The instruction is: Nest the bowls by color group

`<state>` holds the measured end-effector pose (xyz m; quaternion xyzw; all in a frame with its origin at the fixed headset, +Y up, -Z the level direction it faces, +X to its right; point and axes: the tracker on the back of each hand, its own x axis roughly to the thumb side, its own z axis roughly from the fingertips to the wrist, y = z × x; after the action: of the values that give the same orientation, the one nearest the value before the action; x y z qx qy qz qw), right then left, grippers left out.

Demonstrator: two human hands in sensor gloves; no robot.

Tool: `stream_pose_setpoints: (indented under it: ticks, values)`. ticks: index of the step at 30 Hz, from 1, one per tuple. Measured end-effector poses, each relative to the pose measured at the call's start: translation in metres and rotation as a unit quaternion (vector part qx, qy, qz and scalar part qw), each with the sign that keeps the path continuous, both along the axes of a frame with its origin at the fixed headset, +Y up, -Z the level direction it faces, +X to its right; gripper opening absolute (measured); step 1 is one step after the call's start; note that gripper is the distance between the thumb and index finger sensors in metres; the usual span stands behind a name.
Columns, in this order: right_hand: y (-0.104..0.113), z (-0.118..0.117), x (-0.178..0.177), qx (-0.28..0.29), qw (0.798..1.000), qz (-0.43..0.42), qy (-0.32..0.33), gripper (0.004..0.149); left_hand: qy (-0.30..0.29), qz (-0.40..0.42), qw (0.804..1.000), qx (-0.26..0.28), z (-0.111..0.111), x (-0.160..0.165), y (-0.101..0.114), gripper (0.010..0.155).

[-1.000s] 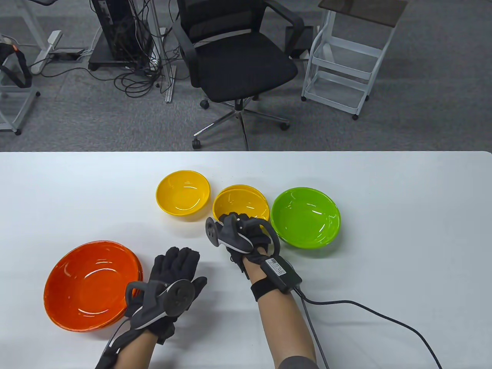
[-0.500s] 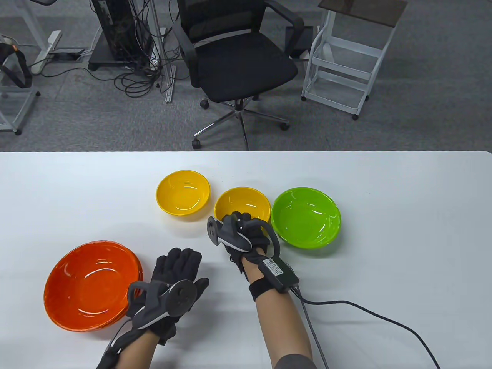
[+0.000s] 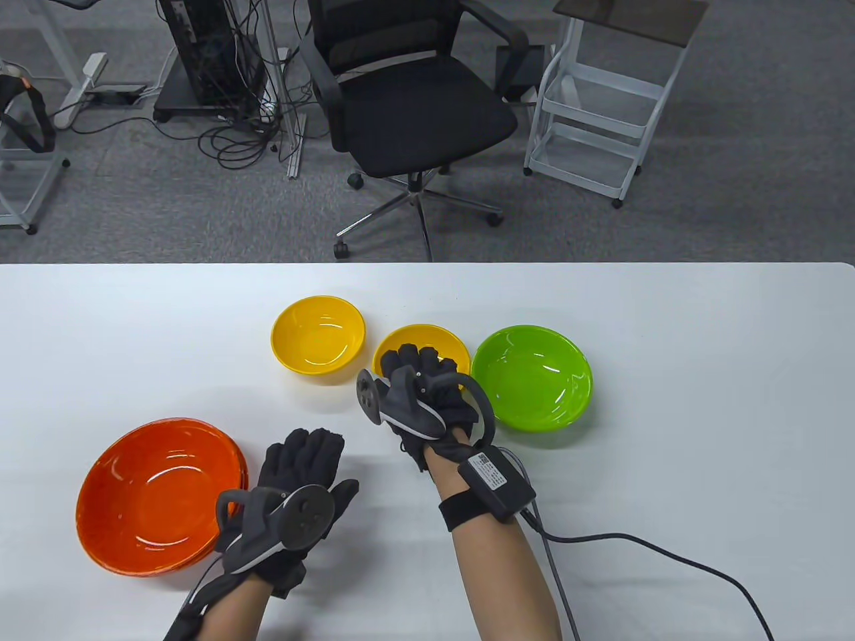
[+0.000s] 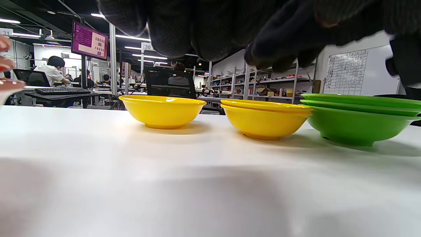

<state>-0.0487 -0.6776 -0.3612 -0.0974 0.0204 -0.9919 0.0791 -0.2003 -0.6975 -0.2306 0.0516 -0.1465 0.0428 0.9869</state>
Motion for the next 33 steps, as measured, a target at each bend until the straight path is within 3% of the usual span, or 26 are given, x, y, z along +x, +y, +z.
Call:
stream_pose_setpoints:
  ticks: [4, 8, 12, 21, 26, 33]
  values:
    - [0.019, 0.004, -0.017, 0.007, 1.0, -0.024, 0.008, 0.07, -0.005, -0.014, 1.0, 0.005, 0.002, 0.001, -0.001, 0.07]
    - [0.024, 0.002, -0.034, -0.004, 1.0, -0.027, 0.012, 0.071, -0.005, -0.02, 1.0, 0.003, 0.002, 0.001, -0.001, 0.07]
    - [0.02, -0.003, -0.046, -0.022, 0.998, -0.056, 0.005, 0.074, 0.001, -0.022, 1.0, 0.015, 0.003, -0.002, 0.002, 0.069]
    - [-0.005, 0.0, -0.046, 0.016, 0.998, -0.051, 0.029, 0.073, 0.014, -0.017, 0.999, 0.024, 0.002, -0.006, 0.004, 0.069]
    - [-0.008, 0.025, -0.016, 0.055, 0.996, -0.03, 0.06, 0.073, 0.027, -0.016, 0.999, 0.017, -0.004, -0.008, 0.001, 0.069]
    - [0.01, 0.092, 0.045, 0.079, 0.994, -0.045, 0.054, 0.074, 0.03, -0.023, 0.999, 0.019, -0.004, -0.007, 0.001, 0.072]
